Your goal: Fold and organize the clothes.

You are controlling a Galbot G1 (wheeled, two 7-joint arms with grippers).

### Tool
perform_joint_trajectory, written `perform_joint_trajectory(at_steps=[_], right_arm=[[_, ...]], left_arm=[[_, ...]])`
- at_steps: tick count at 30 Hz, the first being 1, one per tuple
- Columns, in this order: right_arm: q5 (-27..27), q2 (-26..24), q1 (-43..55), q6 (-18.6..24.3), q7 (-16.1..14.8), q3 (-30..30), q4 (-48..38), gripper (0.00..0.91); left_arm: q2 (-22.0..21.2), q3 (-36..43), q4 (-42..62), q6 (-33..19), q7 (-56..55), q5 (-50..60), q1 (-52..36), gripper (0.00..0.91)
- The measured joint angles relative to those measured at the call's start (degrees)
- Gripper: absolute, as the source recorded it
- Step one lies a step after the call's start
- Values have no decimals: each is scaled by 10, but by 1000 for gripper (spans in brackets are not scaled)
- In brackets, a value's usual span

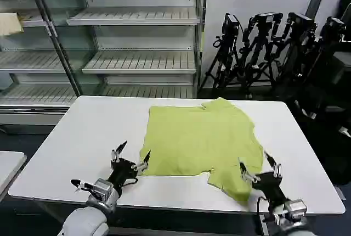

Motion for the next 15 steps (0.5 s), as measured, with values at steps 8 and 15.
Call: perform_joint_trajectory(at_steps=[8, 15], right_arm=[[10, 8, -38, -15, 23, -6, 16, 907], [19, 7, -45, -26, 35, -11, 25, 907]], left_arm=[[8, -2, -8, 39, -12, -49, 12, 907], [10, -4, 6, 56, -17, -85, 5, 907]])
